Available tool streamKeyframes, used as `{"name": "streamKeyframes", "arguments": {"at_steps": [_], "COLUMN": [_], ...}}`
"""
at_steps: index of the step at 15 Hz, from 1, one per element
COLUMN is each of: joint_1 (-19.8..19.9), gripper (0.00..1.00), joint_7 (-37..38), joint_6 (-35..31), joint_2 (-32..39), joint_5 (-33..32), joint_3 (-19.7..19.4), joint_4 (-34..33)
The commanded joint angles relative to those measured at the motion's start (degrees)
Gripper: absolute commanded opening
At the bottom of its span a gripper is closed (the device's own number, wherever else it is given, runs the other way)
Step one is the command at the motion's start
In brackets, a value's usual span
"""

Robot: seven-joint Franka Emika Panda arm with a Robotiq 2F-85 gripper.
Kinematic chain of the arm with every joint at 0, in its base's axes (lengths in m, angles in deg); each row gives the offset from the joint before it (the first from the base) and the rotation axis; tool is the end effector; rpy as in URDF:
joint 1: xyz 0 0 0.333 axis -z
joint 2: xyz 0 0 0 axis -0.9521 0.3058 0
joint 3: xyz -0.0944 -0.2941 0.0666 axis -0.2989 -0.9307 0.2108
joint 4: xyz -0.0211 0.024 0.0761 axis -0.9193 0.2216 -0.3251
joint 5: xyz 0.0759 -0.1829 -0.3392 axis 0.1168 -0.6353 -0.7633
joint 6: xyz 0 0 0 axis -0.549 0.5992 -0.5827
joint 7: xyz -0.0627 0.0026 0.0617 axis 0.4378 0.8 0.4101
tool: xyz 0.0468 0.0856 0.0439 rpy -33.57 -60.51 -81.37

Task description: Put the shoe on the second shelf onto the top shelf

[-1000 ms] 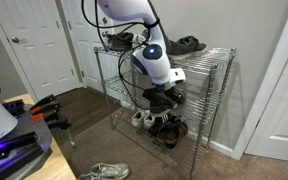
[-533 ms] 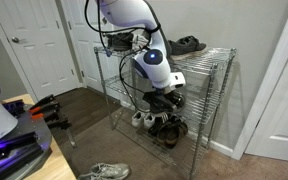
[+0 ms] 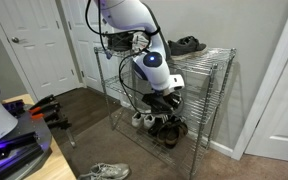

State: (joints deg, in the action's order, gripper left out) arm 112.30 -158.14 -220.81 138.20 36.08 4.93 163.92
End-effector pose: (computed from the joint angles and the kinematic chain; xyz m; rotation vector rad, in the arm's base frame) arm 0.5622 -0.2610 0.0230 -2.9423 0.0436 -0.8222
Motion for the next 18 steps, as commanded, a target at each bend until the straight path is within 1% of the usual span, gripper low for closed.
{"name": "streamKeyframes", "arguments": {"at_steps": [1,4,6,7,8,13,16,17,18], "joint_1": [0.37,1.48,1.73,1.65,1.56,1.04,-0.62,-0.80,0.14], "gripper": [0.25,0.05,0.02,0.02,0.04,0.04,0.04,0.04,0.04], "joint_7": [-1.81,-3.42,-3.77,-3.82,-3.87,-3.22,-1.95,-1.95,-2.84], "joint_6": [-1.96,-3.73,-4.98,-5.24,-5.66,-6.44,-4.09,-3.88,-4.21], "joint_2": [0.29,-0.72,-2.39,-3.00,-3.83,-5.54,-8.53,-9.47,-11.29], "joint_5": [0.12,0.69,0.43,0.27,0.26,0.09,-0.35,-0.41,-0.16], "joint_3": [0.65,2.06,2.28,2.09,1.84,0.65,-2.40,-2.94,-2.40], "joint_4": [-0.32,0.29,2.28,3.11,4.12,6.71,11.48,12.91,14.93]}}
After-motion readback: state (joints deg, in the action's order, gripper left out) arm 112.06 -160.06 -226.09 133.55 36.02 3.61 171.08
